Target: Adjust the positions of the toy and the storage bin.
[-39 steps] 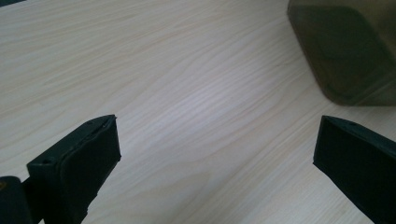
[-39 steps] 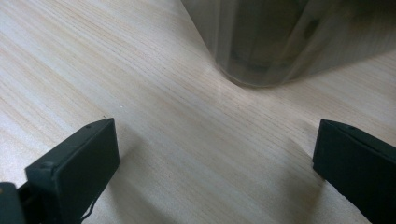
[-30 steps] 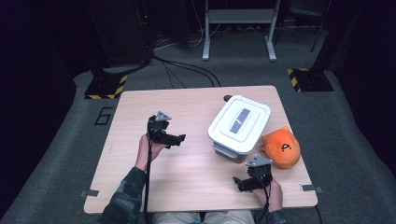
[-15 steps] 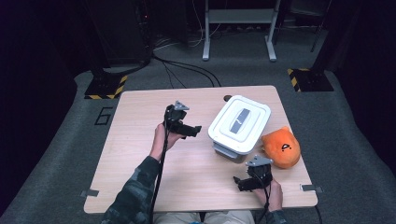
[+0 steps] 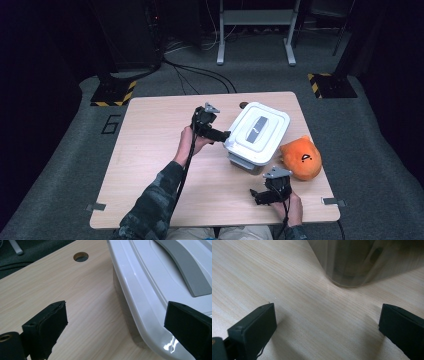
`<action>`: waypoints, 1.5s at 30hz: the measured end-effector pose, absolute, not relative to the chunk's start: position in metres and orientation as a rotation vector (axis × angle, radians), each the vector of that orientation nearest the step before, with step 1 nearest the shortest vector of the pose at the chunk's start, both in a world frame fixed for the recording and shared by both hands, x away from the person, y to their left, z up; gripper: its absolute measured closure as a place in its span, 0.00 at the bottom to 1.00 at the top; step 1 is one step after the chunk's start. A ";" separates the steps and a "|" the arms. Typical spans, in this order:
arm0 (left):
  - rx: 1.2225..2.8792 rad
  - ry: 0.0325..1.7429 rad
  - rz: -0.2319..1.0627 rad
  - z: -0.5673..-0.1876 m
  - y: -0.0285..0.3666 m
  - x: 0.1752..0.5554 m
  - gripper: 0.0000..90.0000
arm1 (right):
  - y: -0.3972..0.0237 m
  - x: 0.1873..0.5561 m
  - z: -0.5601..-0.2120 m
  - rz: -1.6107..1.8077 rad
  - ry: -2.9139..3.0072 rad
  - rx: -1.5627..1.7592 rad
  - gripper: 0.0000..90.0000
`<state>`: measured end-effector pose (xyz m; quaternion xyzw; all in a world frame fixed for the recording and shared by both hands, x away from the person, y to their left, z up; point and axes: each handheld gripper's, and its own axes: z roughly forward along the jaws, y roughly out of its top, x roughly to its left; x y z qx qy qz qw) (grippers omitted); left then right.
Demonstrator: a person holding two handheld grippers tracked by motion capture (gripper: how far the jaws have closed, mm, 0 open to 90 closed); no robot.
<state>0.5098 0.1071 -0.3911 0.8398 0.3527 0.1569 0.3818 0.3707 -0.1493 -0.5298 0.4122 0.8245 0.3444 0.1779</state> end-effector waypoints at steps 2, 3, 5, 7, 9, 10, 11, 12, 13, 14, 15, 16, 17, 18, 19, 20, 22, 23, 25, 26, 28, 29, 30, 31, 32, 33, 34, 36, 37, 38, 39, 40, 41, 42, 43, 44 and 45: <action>2.144 0.895 0.393 -0.393 0.103 0.509 0.08 | -0.149 0.371 -0.530 0.975 2.332 1.167 0.01; 2.149 0.887 0.387 -0.394 0.101 0.509 0.11 | -0.149 0.371 -0.530 0.975 2.332 1.167 0.01; 2.161 0.883 0.382 -0.394 0.099 0.508 0.16 | -0.149 0.371 -0.530 0.978 2.333 1.169 0.01; 2.162 0.880 0.379 -0.395 0.098 0.508 0.20 | -0.149 0.371 -0.530 0.975 2.334 1.168 0.01; 2.172 0.873 0.378 -0.395 0.097 0.507 0.28 | -0.149 0.371 -0.530 0.978 2.335 1.171 0.01; 2.180 0.865 0.367 -0.396 0.097 0.506 0.31 | -0.149 0.371 -0.530 0.978 2.335 1.170 0.01; 2.182 0.856 0.360 -0.396 0.097 0.505 0.33 | -0.149 0.371 -0.530 0.978 2.334 1.171 0.01; 2.180 0.851 0.356 -0.396 0.097 0.505 0.34 | -0.149 0.371 -0.530 0.978 2.334 1.172 0.01; 2.181 0.845 0.350 -0.396 0.098 0.504 0.36 | -0.149 0.371 -0.530 0.978 2.332 1.171 0.01; 2.181 0.842 0.346 -0.396 0.098 0.504 0.39 | -0.149 0.371 -0.530 0.978 2.331 1.173 0.01; 2.181 0.838 0.336 -0.395 0.098 0.502 0.42 | -0.149 0.371 -0.530 0.978 2.331 1.173 0.01; 2.178 0.831 0.328 -0.396 0.098 0.502 0.46 | -0.149 0.371 -0.530 0.978 2.331 1.173 0.01; 2.177 0.831 0.315 -0.396 0.097 0.501 0.46 | -0.149 0.371 -0.530 0.978 2.331 1.173 0.01; 2.176 0.828 0.302 -0.396 0.097 0.500 0.49 | -0.149 0.371 -0.530 0.978 2.330 1.174 0.01; 2.175 0.814 0.301 -0.396 0.098 0.499 0.52 | -0.149 0.371 -0.530 0.978 2.330 1.174 0.01; 2.171 0.806 0.294 -0.396 0.098 0.498 0.57 | -0.149 0.371 -0.530 0.978 2.330 1.174 0.01; 2.165 0.810 0.292 -0.396 0.098 0.496 0.62 | -0.149 0.370 -0.530 0.977 2.331 1.175 0.01; 2.166 0.810 0.298 -0.396 0.098 0.495 0.66 | -0.149 0.370 -0.530 0.977 2.331 1.175 0.01; 2.169 0.819 0.325 -0.396 0.098 0.494 0.68 | -0.149 0.370 -0.530 0.977 2.330 1.176 0.01; 2.170 0.819 0.326 -0.396 0.099 0.493 0.69 | -0.149 0.370 -0.530 0.977 2.330 1.175 0.01; 2.164 0.823 0.322 -0.396 0.100 0.494 0.72 | -0.149 0.370 -0.530 0.977 2.330 1.176 0.01; 2.165 0.821 0.326 -0.396 0.100 0.494 0.72 | -0.149 0.370 -0.530 0.978 2.331 1.175 0.01; 2.165 0.821 0.325 -0.396 0.100 0.493 0.72 | -0.149 0.371 -0.530 0.978 2.331 1.175 0.01; 2.165 0.821 0.329 -0.396 0.099 0.493 0.72 | -0.149 0.371 -0.530 0.978 2.330 1.174 0.01; 2.169 0.820 0.333 -0.396 0.099 0.493 0.72 | -0.149 0.370 -0.530 0.977 2.330 1.176 0.01; 2.169 0.821 0.338 -0.395 0.099 0.493 0.72 | -0.149 0.370 -0.530 0.977 2.330 1.176 0.01; 2.169 0.823 0.340 -0.395 0.099 0.493 0.72 | -0.149 0.371 -0.530 0.978 2.330 1.177 0.01; 2.175 0.820 0.354 -0.395 0.099 0.493 0.72 | -0.149 0.371 -0.530 0.978 2.330 1.176 0.01; 2.180 0.818 0.358 -0.395 0.099 0.494 0.72 | -0.149 0.370 -0.530 0.978 2.329 1.177 0.01; 2.180 0.820 0.360 -0.395 0.100 0.494 0.71 | -0.149 0.370 -0.530 0.978 2.330 1.176 0.01; 2.182 0.821 0.363 -0.395 0.100 0.494 0.71 | -0.149 0.370 -0.530 0.978 2.330 1.177 0.01; 2.188 0.823 0.368 -0.394 0.101 0.495 0.71 | -0.149 0.370 -0.530 0.978 2.331 1.175 0.01; 2.191 0.822 0.372 -0.394 0.101 0.495 0.70 | -0.149 0.370 -0.530 0.978 2.329 1.178 0.01; 2.196 0.821 0.378 -0.394 0.102 0.495 0.70 | -0.149 0.370 -0.530 0.977 2.330 1.176 0.01; 2.192 0.833 0.377 -0.394 0.102 0.495 0.70 | -0.149 0.370 -0.530 0.977 2.328 1.177 0.01; 2.197 0.830 0.390 -0.393 0.102 0.495 0.69 | -0.149 0.370 -0.530 0.977 2.331 1.175 0.01; 2.200 0.831 0.397 -0.393 0.101 0.495 0.69 | -0.149 0.370 -0.530 0.978 2.330 1.175 0.01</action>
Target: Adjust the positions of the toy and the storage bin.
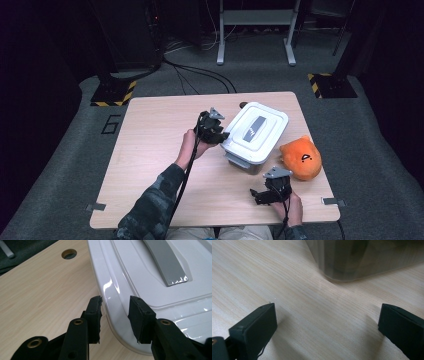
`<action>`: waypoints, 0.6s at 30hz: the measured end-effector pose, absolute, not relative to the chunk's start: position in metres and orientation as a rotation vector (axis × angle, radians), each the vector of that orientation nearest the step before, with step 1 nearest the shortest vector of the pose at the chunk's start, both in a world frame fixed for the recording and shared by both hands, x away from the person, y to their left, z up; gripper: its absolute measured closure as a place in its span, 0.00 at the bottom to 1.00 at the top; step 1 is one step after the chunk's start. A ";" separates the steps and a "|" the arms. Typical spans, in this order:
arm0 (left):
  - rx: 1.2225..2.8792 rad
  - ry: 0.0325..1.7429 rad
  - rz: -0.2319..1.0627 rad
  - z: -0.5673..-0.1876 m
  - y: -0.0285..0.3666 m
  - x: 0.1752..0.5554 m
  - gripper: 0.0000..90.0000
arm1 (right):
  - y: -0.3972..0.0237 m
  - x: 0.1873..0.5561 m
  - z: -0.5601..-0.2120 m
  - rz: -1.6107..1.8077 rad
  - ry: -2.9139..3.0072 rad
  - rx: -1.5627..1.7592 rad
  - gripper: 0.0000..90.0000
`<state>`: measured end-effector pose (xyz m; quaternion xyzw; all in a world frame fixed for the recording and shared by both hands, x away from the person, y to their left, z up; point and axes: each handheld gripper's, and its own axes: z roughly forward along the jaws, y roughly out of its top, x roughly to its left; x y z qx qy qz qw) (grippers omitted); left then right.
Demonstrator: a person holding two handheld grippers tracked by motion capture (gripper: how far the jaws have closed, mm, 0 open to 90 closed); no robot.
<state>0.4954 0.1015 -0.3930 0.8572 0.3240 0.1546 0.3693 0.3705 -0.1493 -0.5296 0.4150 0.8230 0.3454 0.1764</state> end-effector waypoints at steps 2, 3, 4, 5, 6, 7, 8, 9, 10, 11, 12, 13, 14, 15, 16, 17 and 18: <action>2.217 0.820 0.407 -0.392 0.101 0.496 0.65 | -0.149 0.370 -0.530 0.978 2.328 1.177 0.01; 2.230 0.812 0.417 -0.391 0.100 0.498 0.62 | -0.149 0.370 -0.530 0.978 2.329 1.176 0.01; 2.231 0.817 0.402 -0.390 0.099 0.498 0.58 | -0.149 0.370 -0.530 0.978 2.329 1.176 0.01; 2.238 0.803 0.408 -0.389 0.099 0.499 0.53 | -0.149 0.370 -0.530 0.977 2.327 1.178 0.01; 2.249 0.810 0.418 -0.389 0.096 0.499 0.47 | -0.149 0.370 -0.530 0.979 2.328 1.175 0.01; 2.243 0.816 0.407 -0.389 0.095 0.499 0.41 | -0.149 0.370 -0.530 0.978 2.326 1.177 0.01; 2.235 0.815 0.399 -0.388 0.094 0.498 0.36 | -0.149 0.370 -0.530 0.978 2.327 1.177 0.01; 2.233 0.801 0.414 -0.386 0.091 0.498 0.32 | -0.149 0.370 -0.530 0.978 2.327 1.179 0.01; 2.222 0.808 0.416 -0.385 0.089 0.497 0.27 | -0.149 0.370 -0.530 0.978 2.329 1.177 0.01; 2.214 0.793 0.414 -0.382 0.086 0.497 0.24 | -0.149 0.370 -0.530 0.978 2.327 1.179 0.02; 2.211 0.790 0.415 -0.380 0.082 0.497 0.20 | -0.149 0.371 -0.530 0.979 2.328 1.179 0.02; 2.207 0.779 0.416 -0.378 0.078 0.497 0.17 | -0.149 0.371 -0.530 0.980 2.327 1.181 0.02; 2.207 0.768 0.407 -0.376 0.073 0.497 0.16 | -0.149 0.370 -0.530 0.978 2.322 1.184 0.02; 2.204 0.762 0.410 -0.375 0.068 0.498 0.16 | -0.150 0.371 -0.530 0.977 2.331 1.171 0.02; 2.211 0.747 0.415 -0.374 0.064 0.499 0.15 | -0.150 0.371 -0.530 0.979 2.332 1.171 0.02; 2.207 0.749 0.408 -0.374 0.060 0.499 0.15 | -0.150 0.371 -0.530 0.979 2.332 1.171 0.02; 2.207 0.746 0.407 -0.375 0.053 0.501 0.15 | -0.150 0.371 -0.530 0.979 2.332 1.171 0.02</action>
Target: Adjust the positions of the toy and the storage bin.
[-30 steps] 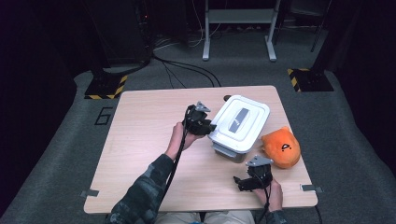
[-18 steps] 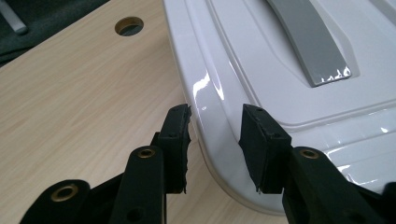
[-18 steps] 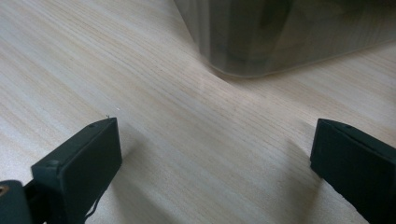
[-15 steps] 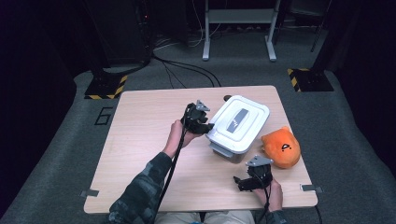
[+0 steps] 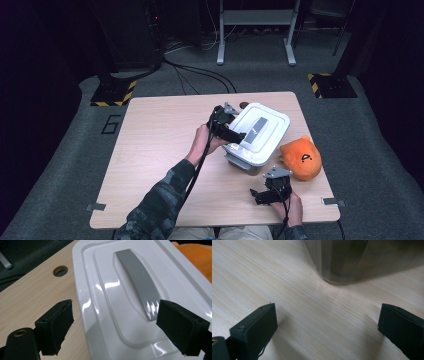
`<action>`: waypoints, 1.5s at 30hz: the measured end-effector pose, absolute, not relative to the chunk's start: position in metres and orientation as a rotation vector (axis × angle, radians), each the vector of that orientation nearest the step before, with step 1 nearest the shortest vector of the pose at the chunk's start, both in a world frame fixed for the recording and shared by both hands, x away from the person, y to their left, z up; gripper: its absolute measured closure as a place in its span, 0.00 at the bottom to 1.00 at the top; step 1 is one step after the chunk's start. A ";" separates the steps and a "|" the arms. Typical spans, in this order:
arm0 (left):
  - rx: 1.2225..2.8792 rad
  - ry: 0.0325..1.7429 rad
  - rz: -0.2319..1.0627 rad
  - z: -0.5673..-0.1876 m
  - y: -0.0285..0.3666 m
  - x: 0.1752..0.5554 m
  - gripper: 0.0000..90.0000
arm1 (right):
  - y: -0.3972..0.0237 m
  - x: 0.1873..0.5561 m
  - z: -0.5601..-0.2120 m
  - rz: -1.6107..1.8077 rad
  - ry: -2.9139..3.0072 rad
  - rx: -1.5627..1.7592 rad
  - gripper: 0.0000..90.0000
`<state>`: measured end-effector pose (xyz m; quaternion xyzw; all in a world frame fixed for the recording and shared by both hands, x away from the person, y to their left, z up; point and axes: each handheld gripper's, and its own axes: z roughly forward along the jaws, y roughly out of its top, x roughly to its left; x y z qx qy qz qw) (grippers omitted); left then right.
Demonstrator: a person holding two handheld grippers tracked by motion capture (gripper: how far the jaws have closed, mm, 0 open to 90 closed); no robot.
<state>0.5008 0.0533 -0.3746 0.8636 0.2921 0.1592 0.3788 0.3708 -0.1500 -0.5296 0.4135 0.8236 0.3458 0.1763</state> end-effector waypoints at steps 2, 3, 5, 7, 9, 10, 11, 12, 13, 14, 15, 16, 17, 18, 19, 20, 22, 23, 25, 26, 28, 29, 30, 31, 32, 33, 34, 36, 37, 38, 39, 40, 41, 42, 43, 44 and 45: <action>2.201 0.751 0.407 -0.376 0.044 0.503 0.16 | -0.149 0.371 -0.530 0.978 2.324 1.177 0.02; 2.203 0.747 0.403 -0.376 0.040 0.503 0.17 | -0.149 0.371 -0.530 0.978 2.324 1.176 0.02; 2.207 0.735 0.420 -0.377 0.030 0.504 0.18 | -0.150 0.371 -0.530 0.981 2.336 1.164 0.02; 2.215 0.718 0.417 -0.379 0.021 0.505 0.26 | -0.150 0.371 -0.530 0.983 2.338 1.161 0.02; 2.225 0.704 0.425 -0.380 0.013 0.506 0.31 | -0.150 0.371 -0.530 0.984 2.330 1.169 0.02; 2.225 0.703 0.426 -0.381 0.010 0.505 0.34 | -0.150 0.371 -0.530 0.983 2.332 1.167 0.02; 2.233 0.701 0.427 -0.382 0.006 0.505 0.37 | -0.150 0.371 -0.530 0.986 2.334 1.167 0.02; 2.247 0.700 0.435 -0.384 0.002 0.504 0.40 | -0.150 0.371 -0.529 0.986 2.334 1.167 0.03; 2.253 0.708 0.445 -0.386 -0.001 0.504 0.43 | -0.150 0.371 -0.529 0.985 2.336 1.165 0.02; 2.244 0.715 0.450 -0.388 -0.003 0.504 0.45 | -0.150 0.371 -0.529 0.987 2.332 1.172 0.02; 2.237 0.723 0.450 -0.388 -0.003 0.505 0.46 | -0.150 0.371 -0.529 0.986 2.334 1.169 0.03; 2.228 0.734 0.455 -0.389 -0.003 0.505 0.49 | -0.150 0.371 -0.529 0.986 2.332 1.173 0.02; 2.223 0.733 0.467 -0.389 -0.003 0.505 0.53 | -0.150 0.371 -0.529 0.987 2.332 1.172 0.03; 2.219 0.733 0.450 -0.389 -0.002 0.505 0.57 | -0.150 0.371 -0.529 0.983 2.334 1.167 0.03; 2.217 0.730 0.437 -0.389 -0.002 0.505 0.60 | -0.150 0.371 -0.530 0.983 2.338 1.159 0.03; 2.212 0.727 0.426 -0.390 -0.002 0.505 0.65 | -0.150 0.371 -0.529 0.982 2.338 1.162 0.03; 2.222 0.727 0.448 -0.389 -0.002 0.503 0.67 | -0.150 0.371 -0.530 0.985 2.329 1.172 0.03; 2.227 0.726 0.458 -0.388 -0.002 0.503 0.68 | -0.150 0.371 -0.530 0.985 2.331 1.168 0.03; 2.241 0.725 0.484 -0.388 -0.001 0.502 0.70 | -0.150 0.371 -0.530 0.985 2.331 1.168 0.03; 2.243 0.727 0.487 -0.387 0.001 0.503 0.70 | -0.150 0.371 -0.530 0.984 2.332 1.166 0.03; 2.243 0.735 0.487 -0.387 0.006 0.504 0.72 | -0.150 0.371 -0.530 0.985 2.331 1.168 0.03; 2.244 0.734 0.494 -0.387 0.010 0.505 0.72 | -0.150 0.371 -0.530 0.985 2.330 1.168 0.03; 2.241 0.741 0.488 -0.387 0.012 0.506 0.73 | -0.150 0.371 -0.530 0.985 2.329 1.173 0.03; 2.243 0.745 0.486 -0.387 0.016 0.507 0.74 | -0.150 0.371 -0.530 0.985 2.330 1.169 0.03; 2.238 0.745 0.470 -0.387 0.020 0.508 0.74 | -0.150 0.371 -0.530 0.985 2.330 1.169 0.03; 2.235 0.749 0.458 -0.388 0.023 0.508 0.74 | -0.149 0.371 -0.530 0.985 2.329 1.173 0.03; 2.239 0.745 0.457 -0.387 0.026 0.508 0.74 | -0.150 0.371 -0.530 0.985 2.331 1.166 0.03; 2.247 0.737 0.459 -0.387 0.031 0.506 0.74 | -0.150 0.371 -0.530 0.984 2.331 1.166 0.03; 2.254 0.728 0.461 -0.386 0.033 0.505 0.74 | -0.150 0.371 -0.530 0.983 2.329 1.166 0.03; 2.257 0.724 0.461 -0.386 0.036 0.505 0.74 | -0.150 0.371 -0.530 0.984 2.328 1.167 0.03; 2.257 0.720 0.454 -0.386 0.039 0.504 0.74 | -0.150 0.371 -0.530 0.983 2.331 1.165 0.03; 2.260 0.717 0.451 -0.386 0.041 0.504 0.74 | -0.150 0.371 -0.530 0.984 2.329 1.166 0.03; 2.260 0.719 0.446 -0.386 0.043 0.503 0.74 | -0.150 0.371 -0.530 0.984 2.328 1.166 0.03; 2.262 0.712 0.444 -0.386 0.046 0.502 0.74 | -0.150 0.371 -0.530 0.984 2.327 1.166 0.03; 2.267 0.707 0.441 -0.386 0.049 0.502 0.74 | -0.150 0.371 -0.530 0.984 2.329 1.167 0.03; 2.267 0.702 0.446 -0.386 0.051 0.502 0.74 | -0.150 0.371 -0.530 0.984 2.328 1.166 0.03; 2.267 0.700 0.436 -0.386 0.054 0.501 0.74 | -0.149 0.371 -0.530 0.985 2.328 1.170 0.03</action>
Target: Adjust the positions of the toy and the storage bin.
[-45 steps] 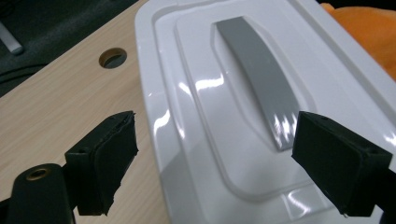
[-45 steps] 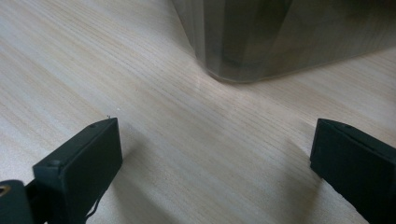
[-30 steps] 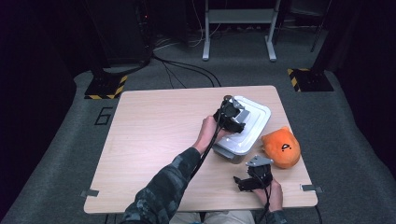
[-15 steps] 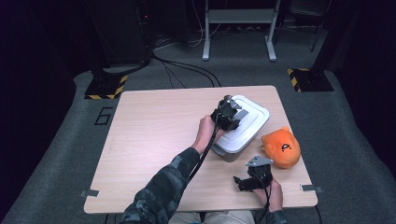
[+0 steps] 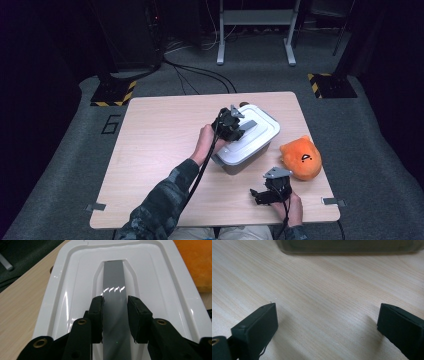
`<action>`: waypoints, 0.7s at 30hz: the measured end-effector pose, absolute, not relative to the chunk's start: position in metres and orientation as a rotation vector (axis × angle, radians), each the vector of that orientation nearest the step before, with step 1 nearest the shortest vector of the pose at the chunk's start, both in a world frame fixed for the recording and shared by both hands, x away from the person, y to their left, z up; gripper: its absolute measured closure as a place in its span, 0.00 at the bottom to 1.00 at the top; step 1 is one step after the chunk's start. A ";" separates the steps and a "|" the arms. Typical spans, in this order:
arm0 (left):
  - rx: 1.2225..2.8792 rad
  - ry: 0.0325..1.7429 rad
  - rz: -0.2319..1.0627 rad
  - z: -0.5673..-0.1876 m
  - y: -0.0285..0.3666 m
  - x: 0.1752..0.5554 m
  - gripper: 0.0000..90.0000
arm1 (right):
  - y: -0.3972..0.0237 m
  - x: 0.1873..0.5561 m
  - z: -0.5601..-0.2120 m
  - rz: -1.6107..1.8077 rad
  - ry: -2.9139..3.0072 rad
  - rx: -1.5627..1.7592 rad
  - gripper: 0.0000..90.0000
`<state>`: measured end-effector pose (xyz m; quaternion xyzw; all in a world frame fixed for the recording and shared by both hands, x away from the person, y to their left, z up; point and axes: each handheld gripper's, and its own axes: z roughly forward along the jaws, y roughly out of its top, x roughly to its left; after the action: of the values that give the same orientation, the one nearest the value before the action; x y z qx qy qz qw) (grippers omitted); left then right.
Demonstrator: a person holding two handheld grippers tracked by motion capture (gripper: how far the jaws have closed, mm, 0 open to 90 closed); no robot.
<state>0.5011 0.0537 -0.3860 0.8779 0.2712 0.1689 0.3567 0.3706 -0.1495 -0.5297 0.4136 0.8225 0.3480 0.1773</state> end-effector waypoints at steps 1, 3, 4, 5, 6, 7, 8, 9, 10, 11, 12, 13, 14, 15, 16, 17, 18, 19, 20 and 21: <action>2.270 0.694 0.433 -0.386 0.057 0.500 0.74 | -0.150 0.371 -0.530 0.984 2.328 1.170 0.03; 2.269 0.687 0.433 -0.386 0.062 0.500 0.74 | -0.149 0.370 -0.530 0.984 2.327 1.172 0.03; 2.265 0.685 0.426 -0.387 0.065 0.499 0.74 | -0.149 0.370 -0.530 0.983 2.328 1.172 0.03; 2.264 0.686 0.423 -0.387 0.066 0.499 0.74 | -0.149 0.370 -0.530 0.984 2.328 1.172 0.03; 2.261 0.685 0.422 -0.387 0.069 0.499 0.74 | -0.149 0.370 -0.530 0.984 2.328 1.172 0.03; 2.260 0.685 0.421 -0.387 0.071 0.498 0.74 | -0.149 0.370 -0.530 0.984 2.328 1.172 0.03; 2.264 0.683 0.419 -0.387 0.073 0.497 0.74 | -0.149 0.370 -0.530 0.984 2.329 1.174 0.03; 2.267 0.676 0.424 -0.387 0.075 0.497 0.74 | -0.149 0.370 -0.530 0.984 2.329 1.175 0.03; 2.265 0.677 0.426 -0.387 0.077 0.496 0.74 | -0.149 0.370 -0.530 0.983 2.329 1.175 0.03; 2.262 0.679 0.424 -0.387 0.079 0.496 0.74 | -0.149 0.370 -0.530 0.983 2.329 1.175 0.03; 2.264 0.679 0.423 -0.387 0.080 0.495 0.74 | -0.149 0.370 -0.530 0.983 2.329 1.175 0.03; 2.265 0.678 0.421 -0.387 0.082 0.495 0.74 | -0.149 0.370 -0.530 0.984 2.329 1.175 0.03; 2.269 0.676 0.423 -0.387 0.084 0.495 0.74 | -0.150 0.370 -0.530 0.981 2.332 1.168 0.03; 2.269 0.670 0.429 -0.387 0.085 0.494 0.74 | -0.149 0.370 -0.530 0.981 2.327 1.176 0.03; 2.266 0.676 0.424 -0.387 0.087 0.494 0.74 | -0.150 0.370 -0.530 0.982 2.332 1.171 0.03; 2.270 0.670 0.423 -0.387 0.088 0.494 0.74 | -0.150 0.370 -0.529 0.981 2.334 1.169 0.03; 2.267 0.670 0.415 -0.387 0.090 0.493 0.74 | -0.150 0.370 -0.529 0.981 2.334 1.167 0.03; 2.266 0.674 0.413 -0.387 0.091 0.493 0.74 | -0.150 0.370 -0.529 0.979 2.334 1.170 0.03; 2.268 0.675 0.406 -0.387 0.093 0.492 0.74 | -0.150 0.370 -0.529 0.980 2.334 1.167 0.03; 2.272 0.672 0.406 -0.387 0.094 0.492 0.74 | -0.150 0.370 -0.529 0.979 2.334 1.168 0.03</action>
<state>0.4920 0.0943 -0.3866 0.8816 0.2606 0.1574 0.3606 0.3704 -0.1500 -0.5295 0.4125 0.8241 0.3457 0.1763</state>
